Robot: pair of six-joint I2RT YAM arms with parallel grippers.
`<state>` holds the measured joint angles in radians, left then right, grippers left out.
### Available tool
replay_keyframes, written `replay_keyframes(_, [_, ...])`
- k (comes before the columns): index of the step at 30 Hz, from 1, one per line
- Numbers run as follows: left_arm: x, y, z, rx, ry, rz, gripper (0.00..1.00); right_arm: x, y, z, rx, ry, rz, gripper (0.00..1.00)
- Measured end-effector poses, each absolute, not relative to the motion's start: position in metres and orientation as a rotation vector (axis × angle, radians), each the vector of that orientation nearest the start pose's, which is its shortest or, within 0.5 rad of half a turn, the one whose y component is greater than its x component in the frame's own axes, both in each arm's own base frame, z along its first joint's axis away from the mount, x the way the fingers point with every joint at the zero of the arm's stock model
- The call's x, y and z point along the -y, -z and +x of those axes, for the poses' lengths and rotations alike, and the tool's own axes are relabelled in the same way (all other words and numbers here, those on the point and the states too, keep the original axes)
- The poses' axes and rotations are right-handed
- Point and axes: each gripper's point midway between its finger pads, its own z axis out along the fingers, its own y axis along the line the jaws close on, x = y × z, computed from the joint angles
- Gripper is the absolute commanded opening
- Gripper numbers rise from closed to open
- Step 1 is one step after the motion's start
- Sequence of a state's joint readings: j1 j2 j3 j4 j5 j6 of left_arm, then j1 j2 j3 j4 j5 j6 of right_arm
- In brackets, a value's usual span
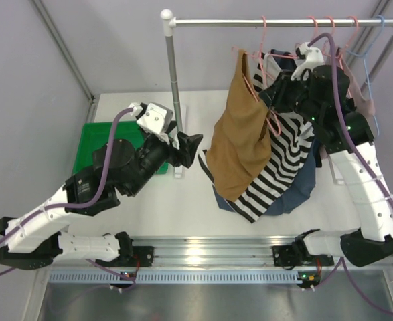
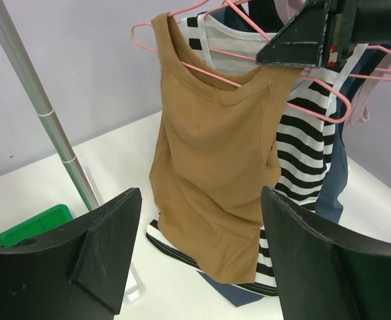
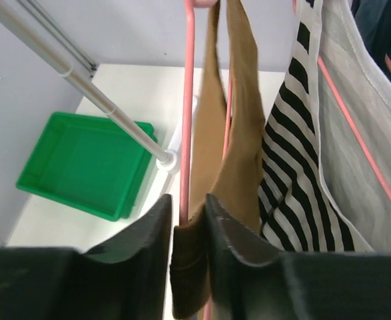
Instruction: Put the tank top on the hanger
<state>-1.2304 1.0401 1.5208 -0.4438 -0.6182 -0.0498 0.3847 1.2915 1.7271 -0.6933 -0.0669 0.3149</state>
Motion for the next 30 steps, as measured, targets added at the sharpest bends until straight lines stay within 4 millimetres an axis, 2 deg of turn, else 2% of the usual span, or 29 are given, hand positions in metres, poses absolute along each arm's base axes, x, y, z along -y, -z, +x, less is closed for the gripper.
replay_keyframes(1, [0.246, -0.472, 0.193, -1.513, 0.537, 0.421, 0.77, -0.163, -0.427, 0.336, -1.849, -0.554, -0.111, 0.41])
replay_keyframes(4, [0.245, -0.47, 0.193, -1.516, 0.534, 0.418, 0.77, -0.16, -0.437, 0.331, -1.818, -0.558, -0.106, 0.5])
replay_keyframes(14, [0.237, -0.467, 0.191, -1.519, 0.545, 0.398, 0.77, -0.149, -0.455, 0.309, -1.766, -0.564, -0.1, 0.62])
replay_keyframes(18, [0.234, -0.461, 0.19, -1.531, 0.546, 0.39, 0.77, -0.139, -0.463, 0.283, -1.732, -0.57, -0.099, 0.67])
replay_keyframes(21, [0.233, -0.455, 0.191, -1.543, 0.544, 0.381, 0.77, -0.128, -0.463, 0.256, -1.702, -0.576, -0.098, 0.71])
replay_keyframes(24, [0.232, -0.446, 0.19, -1.561, 0.544, 0.373, 0.77, -0.117, -0.454, 0.227, -1.679, -0.585, -0.088, 0.72])
replay_keyframes(30, [0.23, -0.408, 0.188, -1.626, 0.538, 0.369, 0.77, -0.099, -0.403, 0.185, -1.704, -0.599, -0.05, 0.74])
